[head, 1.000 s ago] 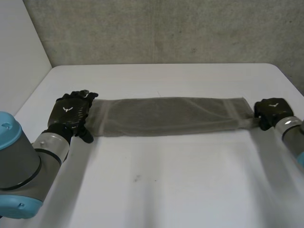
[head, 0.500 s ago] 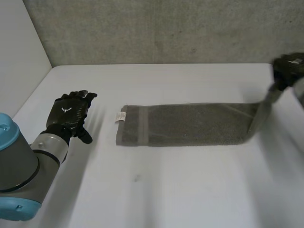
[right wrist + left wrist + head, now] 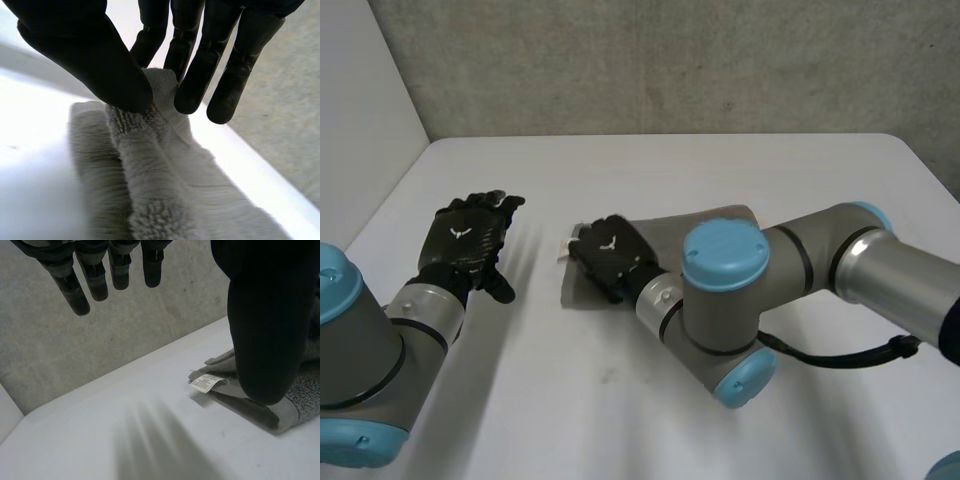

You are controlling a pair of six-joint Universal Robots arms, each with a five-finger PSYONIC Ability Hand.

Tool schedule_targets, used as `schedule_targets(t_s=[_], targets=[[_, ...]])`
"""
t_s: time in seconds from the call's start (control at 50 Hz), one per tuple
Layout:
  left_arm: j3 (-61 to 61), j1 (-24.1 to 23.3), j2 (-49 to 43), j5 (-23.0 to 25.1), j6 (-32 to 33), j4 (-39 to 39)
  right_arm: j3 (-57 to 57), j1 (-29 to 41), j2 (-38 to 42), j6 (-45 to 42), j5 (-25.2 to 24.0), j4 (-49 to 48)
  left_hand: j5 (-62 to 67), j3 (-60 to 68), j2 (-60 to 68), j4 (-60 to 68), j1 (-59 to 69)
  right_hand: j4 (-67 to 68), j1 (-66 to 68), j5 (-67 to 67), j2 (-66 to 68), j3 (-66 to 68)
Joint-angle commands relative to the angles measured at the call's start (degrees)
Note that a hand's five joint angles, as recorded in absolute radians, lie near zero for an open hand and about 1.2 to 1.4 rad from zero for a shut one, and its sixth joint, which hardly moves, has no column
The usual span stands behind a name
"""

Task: Fold the towel.

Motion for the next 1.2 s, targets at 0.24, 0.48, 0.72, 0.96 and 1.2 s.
schedule_targets(t_s=[0.24, 0.48, 0.72, 0.96, 1.2], targets=[[-0.19, -0.41, 0.0, -0.04, 0.25, 1.55, 8.58, -8.42, -12.89, 8.23, 2.86, 4.36, -1.58, 0.38, 0.6, 0.45, -0.33, -58.31, -68.14, -56.66, -57.76, -58.23], [0.07, -0.94, -0.35, 0.05, 0.25, 1.55, 29.13, -25.28, -20.63, 4.99, 2.68, 2.87, -1.58, 0.38, 0.6, 0.45, -0.33, -54.07, -63.9, -52.42, -53.52, -53.98], [-0.37, -1.64, -0.79, -0.04, 0.16, 2.69, 35.04, -28.9, -18.7, 1.64, -1.71, -5.04, -1.58, 0.38, 0.6, 0.45, -0.33, -21.39, -31.22, -19.74, -20.84, -21.31], [-0.72, -1.73, -0.79, -0.04, 0.25, 2.87, 35.13, -29.34, -15.97, 10.07, -4.0, -8.74, -1.58, 0.38, 0.6, 0.45, -0.33, -22.57, -32.4, -20.91, -22.02, -22.48], [-0.72, -2.26, -0.35, -0.22, 0.16, 2.78, 33.29, -30.04, -14.03, 10.08, 0.55, -10.58, -1.58, 0.38, 0.6, 0.45, -0.33, 11.69, 1.86, 13.34, 12.24, 11.77]])
